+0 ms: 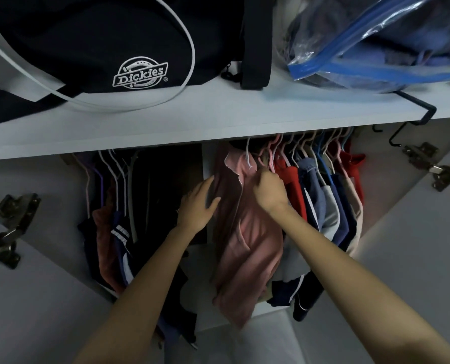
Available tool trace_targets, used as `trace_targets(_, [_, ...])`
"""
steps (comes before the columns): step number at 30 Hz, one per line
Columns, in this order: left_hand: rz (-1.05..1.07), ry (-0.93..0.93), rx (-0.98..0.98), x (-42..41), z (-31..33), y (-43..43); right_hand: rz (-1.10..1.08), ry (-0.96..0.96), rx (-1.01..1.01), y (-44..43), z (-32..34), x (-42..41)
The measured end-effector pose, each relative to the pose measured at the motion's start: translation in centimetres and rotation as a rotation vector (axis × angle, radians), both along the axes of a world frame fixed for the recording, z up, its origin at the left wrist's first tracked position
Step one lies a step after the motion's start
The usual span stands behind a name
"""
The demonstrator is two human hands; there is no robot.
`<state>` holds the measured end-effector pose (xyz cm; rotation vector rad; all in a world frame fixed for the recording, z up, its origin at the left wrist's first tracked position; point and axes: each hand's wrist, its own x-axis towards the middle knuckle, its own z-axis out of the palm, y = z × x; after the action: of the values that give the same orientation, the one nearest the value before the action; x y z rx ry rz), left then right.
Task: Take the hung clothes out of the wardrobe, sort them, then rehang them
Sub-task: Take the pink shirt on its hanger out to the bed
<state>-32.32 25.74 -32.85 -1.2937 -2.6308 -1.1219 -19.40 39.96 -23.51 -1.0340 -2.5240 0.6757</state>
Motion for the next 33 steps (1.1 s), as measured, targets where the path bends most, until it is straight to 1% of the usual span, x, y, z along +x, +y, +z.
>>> trace_targets(3, [-0.049,-0.102,0.054,-0.2,0.9,0.7,0.004,0.046,0.001,0.1,0.4,1.5])
trace_targets(7, [-0.104,-0.121,0.112,-0.1,2.2,1.8,0.036,0.043,0.083,0.0,0.9,3.7])
trace_targets(9, [-0.116,-0.066,0.132,0.0,2.7,2.2,0.057,0.046,0.124,-0.2,1.3,5.2])
trace_targets(13, [-0.06,0.102,0.145,1.6,4.0,2.6,0.112,0.067,0.152,-0.9,1.3,8.8])
trace_targets(16, [-0.093,0.166,0.15,4.1,5.1,2.9,0.125,0.077,0.181,-1.6,1.1,12.0])
trace_targets(19, [-0.154,0.205,0.128,6.9,5.6,2.8,0.079,0.094,0.198,-2.4,1.1,15.4])
trace_targets(24, [-0.185,0.337,0.117,12.3,6.8,1.2,0.013,0.107,0.182,-4.2,0.8,22.0])
trace_targets(27, [-0.201,0.404,0.108,16.1,7.3,0.3,-0.038,0.112,0.214,-5.5,0.8,26.2])
trace_targets(30, [-0.231,0.412,0.134,20.3,7.5,-0.5,-0.098,0.112,0.228,-6.7,0.6,30.5])
trace_targets(33, [-0.31,0.356,0.133,24.6,7.8,-0.8,-0.188,0.127,0.229,-7.8,0.3,35.3])
